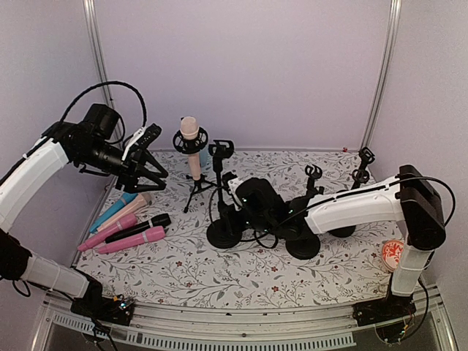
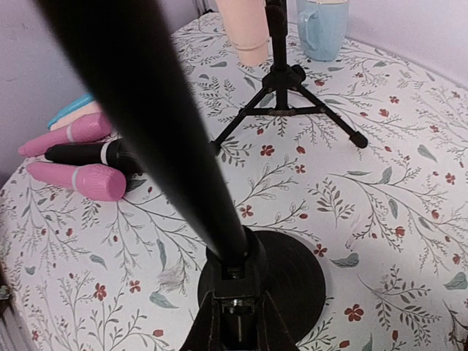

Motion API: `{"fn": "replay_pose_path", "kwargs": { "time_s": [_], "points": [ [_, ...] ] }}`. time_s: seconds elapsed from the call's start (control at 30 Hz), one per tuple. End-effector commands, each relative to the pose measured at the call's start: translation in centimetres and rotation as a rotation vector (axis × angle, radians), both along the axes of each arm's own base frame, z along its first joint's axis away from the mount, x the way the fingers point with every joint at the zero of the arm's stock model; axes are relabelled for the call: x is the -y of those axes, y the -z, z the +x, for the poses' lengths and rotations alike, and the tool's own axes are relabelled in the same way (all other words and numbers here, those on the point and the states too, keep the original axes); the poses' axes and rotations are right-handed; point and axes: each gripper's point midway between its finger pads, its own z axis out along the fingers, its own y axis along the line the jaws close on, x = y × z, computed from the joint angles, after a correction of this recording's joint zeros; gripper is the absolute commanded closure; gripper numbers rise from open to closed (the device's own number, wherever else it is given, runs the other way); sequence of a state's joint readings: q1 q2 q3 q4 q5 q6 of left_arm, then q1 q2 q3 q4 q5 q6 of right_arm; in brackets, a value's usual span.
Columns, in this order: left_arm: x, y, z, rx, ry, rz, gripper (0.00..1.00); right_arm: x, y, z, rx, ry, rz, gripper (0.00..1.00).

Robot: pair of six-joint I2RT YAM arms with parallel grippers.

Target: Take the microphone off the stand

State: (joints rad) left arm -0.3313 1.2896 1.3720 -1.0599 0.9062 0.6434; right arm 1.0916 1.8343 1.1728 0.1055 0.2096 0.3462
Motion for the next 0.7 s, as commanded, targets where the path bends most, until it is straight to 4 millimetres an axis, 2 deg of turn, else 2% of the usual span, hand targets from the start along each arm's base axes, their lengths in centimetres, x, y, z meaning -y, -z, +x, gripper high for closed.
{"fn": "replay_pose_path", "kwargs": {
  "time_s": [0.0, 0.27, 0.3, 0.37, 0.47, 0.67],
  "points": [
    [-0.1, 0.5, 0.2, -0.03, -0.006, -0.009, 0.49, 4.1, 5.0, 1.1, 0.181, 0.178, -0.445, 1.0],
    [-0.1, 0.6, -0.1, -0.028, -0.006, -0.009, 0.49, 6.5, 5.3, 1.3, 0.378, 0.314, -0.74, 1.0],
    [-0.2, 0.7, -0.1, -0.029, -0.007, -0.008, 0.49, 6.9, 5.4, 1.2, 0.408, 0.324, -0.796, 0.96],
    [-0.2, 0.7, -0.1, -0.027, -0.006, -0.008, 0.49, 7.1, 5.4, 1.1, 0.476, 0.336, -0.888, 0.92],
    [-0.1, 0.7, -0.2, -0.029, -0.006, -0.01, 0.5, 7.1, 5.4, 1.2, 0.553, 0.317, -1.03, 0.92],
    [-0.2, 0.7, -0.3, -0.034, -0.01, -0.014, 0.51, 7.1, 4.6, 1.5, 0.609, 0.301, -1.125, 0.89]
  ]
}}
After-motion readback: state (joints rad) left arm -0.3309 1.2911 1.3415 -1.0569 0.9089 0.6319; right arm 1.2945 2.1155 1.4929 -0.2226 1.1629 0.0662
